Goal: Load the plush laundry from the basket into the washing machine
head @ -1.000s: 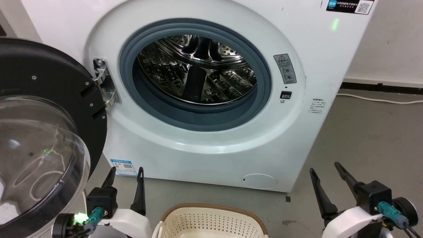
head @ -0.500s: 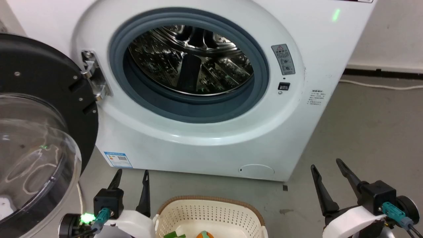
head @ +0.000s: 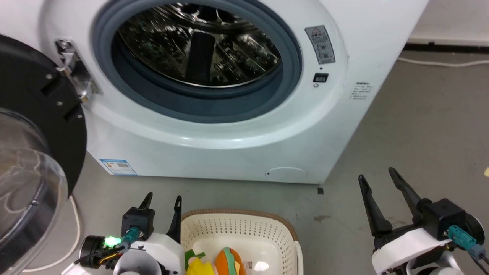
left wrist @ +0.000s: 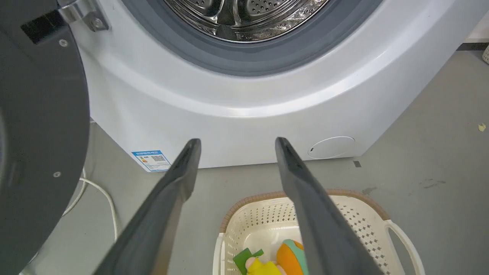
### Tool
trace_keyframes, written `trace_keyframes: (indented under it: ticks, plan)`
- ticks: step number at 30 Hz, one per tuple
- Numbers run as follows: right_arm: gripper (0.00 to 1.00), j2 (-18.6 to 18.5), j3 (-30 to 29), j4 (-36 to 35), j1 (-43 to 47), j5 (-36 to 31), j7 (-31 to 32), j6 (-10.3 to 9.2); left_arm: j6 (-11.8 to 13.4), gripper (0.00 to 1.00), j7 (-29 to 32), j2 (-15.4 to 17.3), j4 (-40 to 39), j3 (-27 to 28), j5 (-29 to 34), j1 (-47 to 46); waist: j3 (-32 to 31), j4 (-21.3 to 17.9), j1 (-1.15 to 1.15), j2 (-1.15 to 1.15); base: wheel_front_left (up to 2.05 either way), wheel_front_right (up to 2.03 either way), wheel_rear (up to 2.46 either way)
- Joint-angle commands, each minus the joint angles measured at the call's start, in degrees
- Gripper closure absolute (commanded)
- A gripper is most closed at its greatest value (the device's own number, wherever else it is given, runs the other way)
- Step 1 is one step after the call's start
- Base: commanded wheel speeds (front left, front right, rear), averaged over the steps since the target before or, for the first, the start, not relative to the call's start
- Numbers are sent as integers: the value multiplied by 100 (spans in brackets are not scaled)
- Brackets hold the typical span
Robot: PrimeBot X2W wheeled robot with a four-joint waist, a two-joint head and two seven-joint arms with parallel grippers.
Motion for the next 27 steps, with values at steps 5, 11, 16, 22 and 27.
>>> trace_keyframes:
  ticks: [5,11,16,22,27]
  plan:
    - [0,0,21,-93,-164,103,-105,-2,-71,0,-123,111,429,-101,-55,-351,317,-152,-1,0,0,0,0]
    - [0,0,69,-154,-245,152,-177,-2,-116,0,-193,208,908,-243,-55,-673,595,-240,-1,0,0,0,0]
    - [0,0,109,-200,-320,181,-237,-2,-152,0,-146,257,1350,-420,-44,-944,842,-295,-1,0,0,0,0]
    - [0,0,158,-266,-425,278,-308,-2,-191,0,-61,319,1845,-683,-61,-1203,1141,-421,-1,0,0,0,0]
    - [0,0,190,-331,-505,375,-368,-3,-222,0,-61,434,2181,-897,-85,-1421,1411,-537,-1,0,0,0,0]
